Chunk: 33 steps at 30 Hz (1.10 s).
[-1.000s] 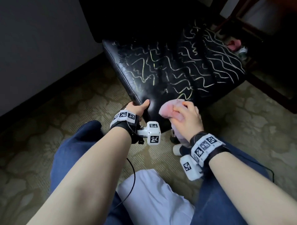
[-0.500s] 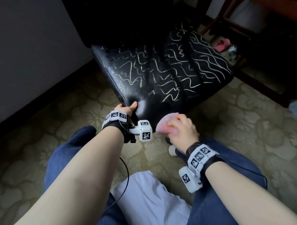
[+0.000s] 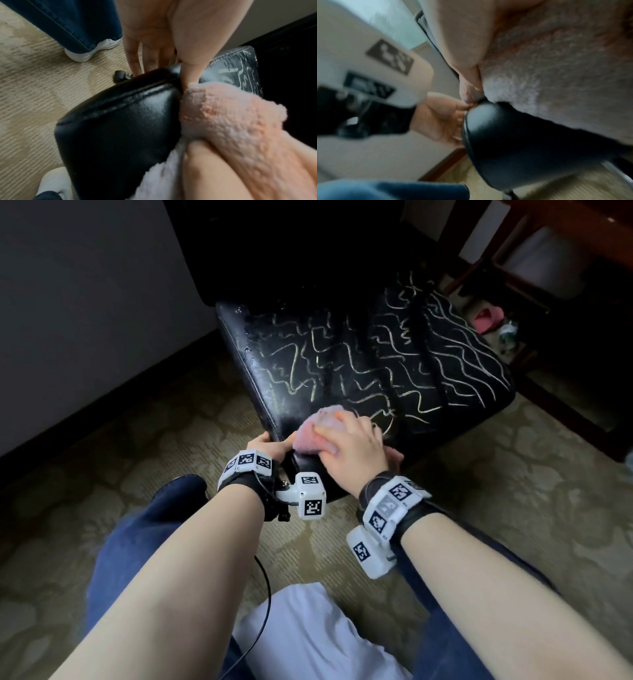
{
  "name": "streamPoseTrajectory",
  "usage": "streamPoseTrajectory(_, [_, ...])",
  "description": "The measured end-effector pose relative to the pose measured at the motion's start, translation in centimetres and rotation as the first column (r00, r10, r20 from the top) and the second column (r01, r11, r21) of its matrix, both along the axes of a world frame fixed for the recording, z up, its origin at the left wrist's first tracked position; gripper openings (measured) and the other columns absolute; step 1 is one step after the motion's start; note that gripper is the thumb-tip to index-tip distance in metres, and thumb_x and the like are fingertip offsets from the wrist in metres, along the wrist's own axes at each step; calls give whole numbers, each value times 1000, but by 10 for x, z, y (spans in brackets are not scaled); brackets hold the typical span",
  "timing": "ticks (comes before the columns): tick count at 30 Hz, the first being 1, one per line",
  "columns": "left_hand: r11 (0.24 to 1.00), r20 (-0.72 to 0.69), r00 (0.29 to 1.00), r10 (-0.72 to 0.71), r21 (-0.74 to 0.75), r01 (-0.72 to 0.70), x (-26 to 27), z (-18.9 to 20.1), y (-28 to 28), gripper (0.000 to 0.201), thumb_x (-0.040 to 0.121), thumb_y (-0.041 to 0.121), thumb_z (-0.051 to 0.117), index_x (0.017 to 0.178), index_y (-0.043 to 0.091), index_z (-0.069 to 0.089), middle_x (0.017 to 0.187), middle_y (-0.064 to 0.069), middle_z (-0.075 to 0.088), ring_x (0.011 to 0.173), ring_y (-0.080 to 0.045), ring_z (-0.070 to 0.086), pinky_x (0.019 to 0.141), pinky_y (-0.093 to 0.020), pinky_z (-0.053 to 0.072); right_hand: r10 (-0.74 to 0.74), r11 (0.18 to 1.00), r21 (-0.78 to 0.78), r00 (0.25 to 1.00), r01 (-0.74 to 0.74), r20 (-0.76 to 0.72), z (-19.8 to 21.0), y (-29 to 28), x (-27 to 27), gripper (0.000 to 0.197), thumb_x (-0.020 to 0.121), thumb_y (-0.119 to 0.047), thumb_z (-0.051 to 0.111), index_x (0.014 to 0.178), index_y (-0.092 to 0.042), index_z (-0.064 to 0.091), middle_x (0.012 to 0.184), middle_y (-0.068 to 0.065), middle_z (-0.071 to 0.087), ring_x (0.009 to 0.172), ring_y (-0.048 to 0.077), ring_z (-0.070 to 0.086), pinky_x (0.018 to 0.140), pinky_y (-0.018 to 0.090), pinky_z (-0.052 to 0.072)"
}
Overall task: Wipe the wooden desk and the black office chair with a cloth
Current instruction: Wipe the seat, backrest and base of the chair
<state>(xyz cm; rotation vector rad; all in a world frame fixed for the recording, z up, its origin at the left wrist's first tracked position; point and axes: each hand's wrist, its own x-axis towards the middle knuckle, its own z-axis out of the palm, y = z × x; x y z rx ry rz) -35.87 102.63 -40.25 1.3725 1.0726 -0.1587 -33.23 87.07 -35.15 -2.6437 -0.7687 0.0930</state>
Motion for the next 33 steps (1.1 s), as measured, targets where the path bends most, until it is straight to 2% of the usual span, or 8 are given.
streamPoseTrajectory(3, [1000, 9, 1000, 14, -26, -13, 1, 1, 8, 37, 71, 32, 82, 103, 18, 70, 90, -4, 73, 71, -19, 67, 68, -28, 54, 37, 999, -13, 999, -36, 38, -9, -4, 3, 44, 73, -21, 65, 117, -30, 64, 122, 8, 54, 98, 33, 49, 85, 46, 39])
streamPoseTrajectory(9, [997, 27, 997, 66, -30, -66, 0, 1, 11, 56, 67, 39, 83, 117, 19, 65, 100, -1, 71, 83, -20, 66, 79, -33, 52, -432, 901, 17, 901, 433, -24, -12, -43, 29, 34, 84, -31, 57, 118, -28, 60, 126, 5, 47, 112, 30, 45, 94, 43, 38])
streamPoseTrajectory(11, [998, 29, 998, 59, 22, -60, 0, 3, 8, 47, 75, 37, 78, 116, 19, 65, 101, 2, 69, 81, -17, 64, 79, -28, 51, -498, 864, 53, 866, 500, -48, -11, -37, 23, 30, 85, -26, 55, 114, -28, 61, 125, 5, 47, 112, 31, 44, 94, 44, 38])
streamPoseTrajectory(15, [994, 39, 996, 80, 69, -82, 2, 10, 7, 42, 82, 29, 73, 118, 13, 61, 97, 3, 63, 82, -15, 59, 76, -23, 46, -395, 913, 90, 918, 397, -42, -13, -5, -14, 40, 77, -15, 58, 116, -22, 62, 123, 10, 49, 104, 33, 46, 88, 46, 40])
streamPoseTrajectory(20, [995, 6, 997, 78, 67, -79, 3, 15, 14, 45, 76, 31, 78, 116, 15, 64, 105, -4, 70, 89, -22, 67, 90, -36, 53, -58, 984, 163, 995, 71, -81, -10, -13, -18, 29, 74, -17, 71, 102, -24, 70, 119, 8, 53, 98, 31, 49, 85, 42, 44])
streamPoseTrajectory(23, [993, 25, 995, 92, 67, -93, 3, 14, 14, 45, 76, 30, 79, 116, 14, 64, 104, -3, 70, 87, -20, 66, 90, -35, 53, -187, 979, 68, 980, 191, -68, -11, -41, 5, 28, 78, -26, 68, 106, -26, 67, 121, 6, 49, 104, 31, 47, 89, 41, 44])
streamPoseTrajectory(28, [990, 39, 994, 101, 99, -104, 3, 11, 11, 43, 81, 29, 74, 119, 13, 61, 103, 2, 65, 84, -15, 60, 81, -23, 47, -574, 792, 137, 802, 595, -165, -22, -51, 9, 21, 84, -24, 57, 104, -19, 63, 123, 5, 44, 108, 32, 45, 91, 43, 44])
streamPoseTrajectory(33, [983, 12, 994, 105, 149, -106, 4, 14, 12, 52, 78, 32, 76, 123, 12, 60, 114, -2, 66, 97, -19, 64, 88, -25, 48, -375, 912, 123, 916, 392, -141, -35, -26, -40, 26, 80, -20, 62, 105, -13, 62, 127, 7, 41, 108, 29, 44, 88, 38, 45])
